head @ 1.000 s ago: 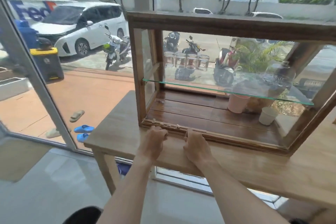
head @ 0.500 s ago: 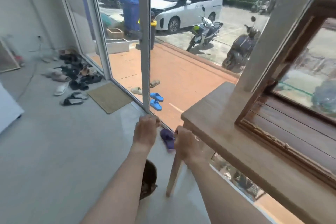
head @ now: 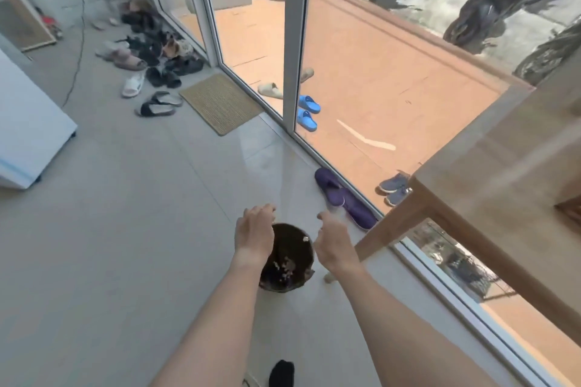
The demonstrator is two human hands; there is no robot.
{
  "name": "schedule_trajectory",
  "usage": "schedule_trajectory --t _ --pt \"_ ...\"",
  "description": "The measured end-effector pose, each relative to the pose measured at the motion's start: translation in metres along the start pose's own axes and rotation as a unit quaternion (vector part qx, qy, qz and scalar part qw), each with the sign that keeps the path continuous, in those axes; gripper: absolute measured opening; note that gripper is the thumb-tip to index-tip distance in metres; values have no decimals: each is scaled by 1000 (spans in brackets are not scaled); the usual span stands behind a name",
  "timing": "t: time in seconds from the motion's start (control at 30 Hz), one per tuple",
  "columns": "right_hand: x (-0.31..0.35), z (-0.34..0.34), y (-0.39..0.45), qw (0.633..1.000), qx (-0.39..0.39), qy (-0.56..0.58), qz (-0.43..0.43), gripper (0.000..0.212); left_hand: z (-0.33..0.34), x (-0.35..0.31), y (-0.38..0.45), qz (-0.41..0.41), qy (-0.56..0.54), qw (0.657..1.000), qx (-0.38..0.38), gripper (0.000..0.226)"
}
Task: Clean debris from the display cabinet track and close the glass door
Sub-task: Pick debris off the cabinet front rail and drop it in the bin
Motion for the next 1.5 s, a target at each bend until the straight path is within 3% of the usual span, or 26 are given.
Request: schedule_trajectory --t 0.2,0.37,0.57,0.97,1.13,1.3,1.5 --pt "-4 -41 -1 999 -36 -20 26 33 -25 -22 18 27 -15 999 -13 42" --pt "28 -116 -13 993 -115 -27 -29 24 -80 -72 20 70 -37 995 -65 37" --pt "38 -202 -66 972 -218 33 -85 30 -129 -158 -1 151 -50 981 -112 34" --pt "-117 -354 -214 926 -370 51 52 23 -98 -395 -75 346 -91 932 -63 37" --pt "-183 -385 -271 898 -419 55 128 34 -63 -473 -125 413 -93 906 -20 33" --pt "-234 -396 -302 884 -427 55 182 35 -31 -524 -161 468 -76 881 -9 34" --pt "-259 -383 -282 908 -367 64 192 37 7 -552 -181 511 18 859 10 28"
Point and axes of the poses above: each hand's wrist, its own y-axis towards the middle knuckle, its own z-axis out of the palm, x = y × z, the point moved 10 cm from there along y, towards the middle knuckle, and after that the axes turned 7 degrees about x, right-handed, at the moved point
